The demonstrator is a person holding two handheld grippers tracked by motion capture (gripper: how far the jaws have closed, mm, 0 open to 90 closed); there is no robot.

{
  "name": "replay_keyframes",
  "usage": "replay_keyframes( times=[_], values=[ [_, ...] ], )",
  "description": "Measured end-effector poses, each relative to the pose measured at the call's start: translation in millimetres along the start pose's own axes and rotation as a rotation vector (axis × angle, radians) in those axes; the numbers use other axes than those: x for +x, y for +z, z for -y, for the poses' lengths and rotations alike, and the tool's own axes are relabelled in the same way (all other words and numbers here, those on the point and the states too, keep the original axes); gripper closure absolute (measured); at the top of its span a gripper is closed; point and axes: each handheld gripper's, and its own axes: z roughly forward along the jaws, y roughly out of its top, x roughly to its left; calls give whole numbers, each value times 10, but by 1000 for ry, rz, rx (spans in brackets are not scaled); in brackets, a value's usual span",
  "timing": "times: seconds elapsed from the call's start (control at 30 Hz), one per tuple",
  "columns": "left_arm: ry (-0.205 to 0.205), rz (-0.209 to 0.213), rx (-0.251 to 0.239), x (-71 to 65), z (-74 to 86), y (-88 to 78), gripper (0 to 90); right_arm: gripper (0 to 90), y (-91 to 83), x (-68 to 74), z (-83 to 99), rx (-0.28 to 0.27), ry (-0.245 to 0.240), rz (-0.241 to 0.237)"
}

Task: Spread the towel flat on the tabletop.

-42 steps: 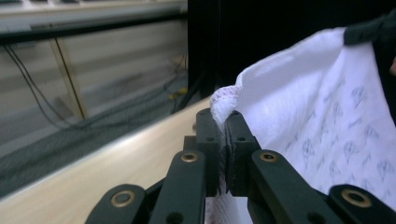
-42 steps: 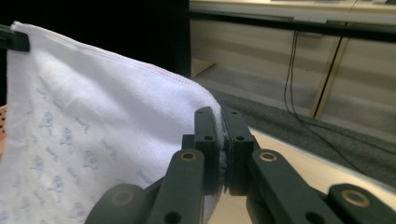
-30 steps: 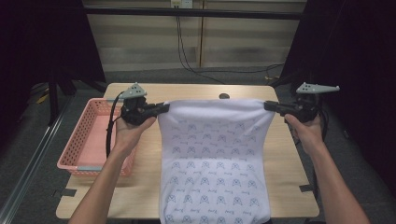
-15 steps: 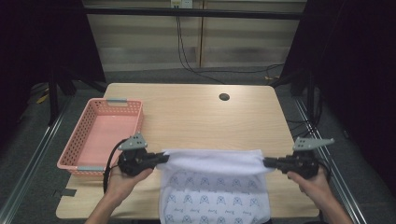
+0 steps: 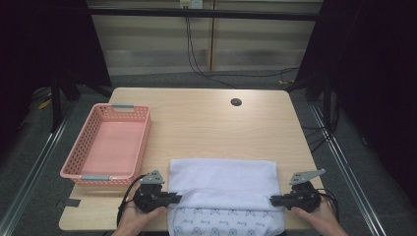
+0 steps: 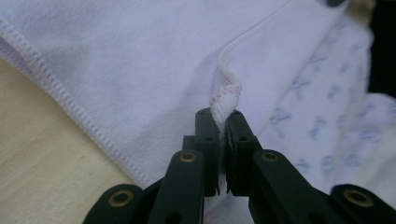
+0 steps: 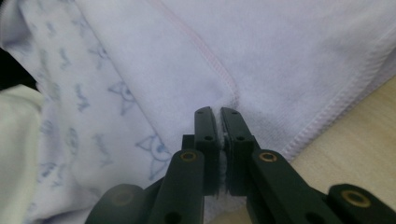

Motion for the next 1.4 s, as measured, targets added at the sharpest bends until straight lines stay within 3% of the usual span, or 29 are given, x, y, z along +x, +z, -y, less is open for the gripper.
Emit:
replay_keyframes(
  times=[0.17,0.27,0.37,0.57,0.77,0.97,1.03,1.07,1.13,1.4],
  values=[
    [-11,1,9,96,-86,98,857,871,13,-31,-7,-13,16,-5],
    [-37,-23,12,143,-118,103,862,872,18,-82,-18,-27,37,-1],
    [-38,-27,7,191,-140,118,862,873,25,-137,-33,-41,50,7],
    [-49,-76,-6,327,-270,187,863,874,58,-243,-103,-60,61,22],
    [-61,-111,-18,439,-378,253,866,875,100,-340,-204,-72,61,73],
    [-58,-141,-30,537,-493,336,867,875,137,-507,-313,-91,92,99],
    [-111,-124,-50,600,-514,363,867,876,151,-567,-354,-98,106,107],
    [-110,-117,-45,628,-530,365,866,875,160,-605,-372,-104,109,104],
    [-78,-143,-36,636,-574,385,867,875,172,-664,-407,-110,127,103],
    [-66,-223,-12,757,-798,501,866,875,231,-820,-572,-111,116,164]
  ],
)
